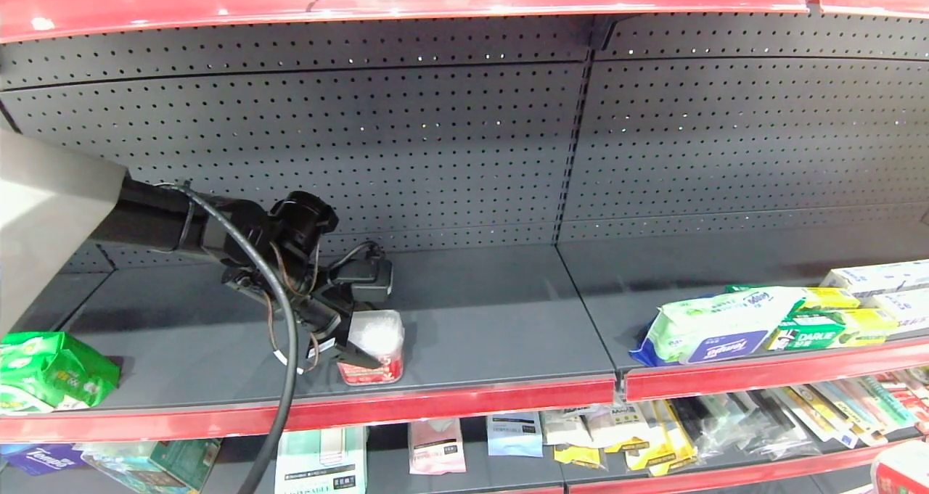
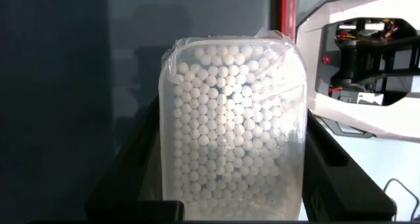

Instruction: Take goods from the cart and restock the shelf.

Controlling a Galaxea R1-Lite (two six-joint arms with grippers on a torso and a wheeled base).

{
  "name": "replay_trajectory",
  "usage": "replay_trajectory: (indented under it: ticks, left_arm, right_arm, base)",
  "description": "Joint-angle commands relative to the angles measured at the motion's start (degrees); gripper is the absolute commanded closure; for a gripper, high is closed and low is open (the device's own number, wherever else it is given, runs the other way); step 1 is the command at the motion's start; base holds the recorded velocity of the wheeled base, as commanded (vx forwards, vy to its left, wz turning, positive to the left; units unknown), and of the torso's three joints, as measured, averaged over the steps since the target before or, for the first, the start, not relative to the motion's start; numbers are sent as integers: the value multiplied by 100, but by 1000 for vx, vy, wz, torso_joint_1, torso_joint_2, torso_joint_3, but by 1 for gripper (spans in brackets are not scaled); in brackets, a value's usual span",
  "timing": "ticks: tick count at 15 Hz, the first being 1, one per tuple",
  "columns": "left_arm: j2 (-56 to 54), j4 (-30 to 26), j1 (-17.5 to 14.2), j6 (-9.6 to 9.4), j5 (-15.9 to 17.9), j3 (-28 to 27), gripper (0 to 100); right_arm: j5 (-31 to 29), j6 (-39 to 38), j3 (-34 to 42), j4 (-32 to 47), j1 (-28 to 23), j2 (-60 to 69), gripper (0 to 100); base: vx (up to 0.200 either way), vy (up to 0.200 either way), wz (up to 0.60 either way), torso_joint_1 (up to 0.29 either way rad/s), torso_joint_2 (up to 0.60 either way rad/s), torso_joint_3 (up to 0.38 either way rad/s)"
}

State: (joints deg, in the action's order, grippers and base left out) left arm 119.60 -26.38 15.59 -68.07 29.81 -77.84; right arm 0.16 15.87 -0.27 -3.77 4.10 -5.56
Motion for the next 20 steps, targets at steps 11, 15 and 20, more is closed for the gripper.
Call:
replay_trajectory:
  ticks: [11, 15, 20]
  left_arm:
    - [-86, 397, -47, -31, -10, 454, 100]
    - [-148, 388, -47, -31, -1, 559, 100]
    - [-200, 370, -47, -13, -10, 638, 100]
  right_arm:
    - [2, 4, 0, -1, 3, 2, 100]
    - [2, 4, 0, -1, 3, 2, 100]
    - [2, 4, -8, -1, -5, 2, 100]
  base:
    - [0, 0, 0, 0, 0, 0]
    - [0, 0, 0, 0, 0, 0]
    - [0, 0, 0, 0, 0, 0]
